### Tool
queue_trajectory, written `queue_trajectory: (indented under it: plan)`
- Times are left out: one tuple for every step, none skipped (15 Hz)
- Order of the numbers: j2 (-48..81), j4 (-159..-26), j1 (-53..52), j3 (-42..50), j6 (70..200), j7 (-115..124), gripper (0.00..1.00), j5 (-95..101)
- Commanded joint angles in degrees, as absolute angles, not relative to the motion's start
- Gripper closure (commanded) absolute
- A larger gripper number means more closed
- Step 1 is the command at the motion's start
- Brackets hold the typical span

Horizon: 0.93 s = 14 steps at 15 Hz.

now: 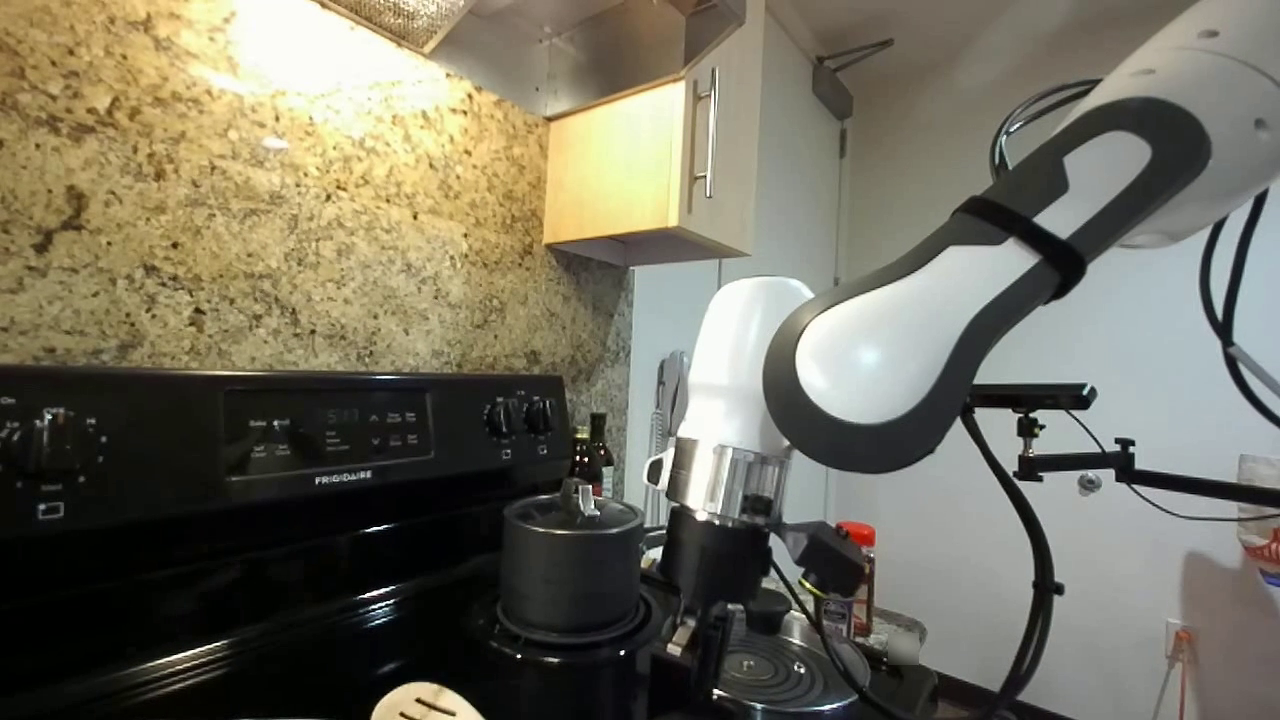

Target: Remove the cooking stick from the pot, pick up the lid and close the pot

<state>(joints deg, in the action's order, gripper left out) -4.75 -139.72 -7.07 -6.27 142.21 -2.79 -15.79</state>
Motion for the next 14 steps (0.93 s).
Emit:
queue_trajectory:
  plan:
    - [-5.5,-140.9,-7.5,-6.5,144.5,-1.3,0.26,-16.7]
    - [-5.6,-140.9,-7.5,-6.5,145.1,-1.2,0.20,-17.0]
    - [-5.7,-140.9,-7.5,-6.4,145.0,-1.1,0.15,-16.7]
    - [-5.8,-140.8,-7.4,-6.4,144.8,-0.9,0.08,-16.4]
    - [-6.2,-140.9,-7.3,-6.4,144.7,-0.2,0.02,-15.5]
    - [-6.6,-140.9,-7.1,-6.5,144.8,0.5,0.01,-14.9]
    - [-7.2,-140.9,-6.9,-6.4,144.6,1.3,0.00,-13.9]
    - [-7.9,-140.8,-6.7,-6.4,144.8,2.1,0.00,-13.1]
    - [-8.6,-140.6,-6.7,-6.3,144.9,2.5,0.00,-12.7]
    - [-9.3,-140.3,-6.7,-6.3,144.8,2.7,0.00,-12.2]
    - [-10.2,-139.7,-6.6,-6.2,144.5,2.7,0.00,-11.6]
    - [-10.8,-138.8,-6.8,-6.0,143.8,1.6,0.00,-12.0]
    - [-11.4,-137.9,-7.0,-5.8,143.4,0.9,0.00,-12.2]
    - [-11.8,-136.7,-6.9,-5.7,142.8,0.8,0.00,-11.9]
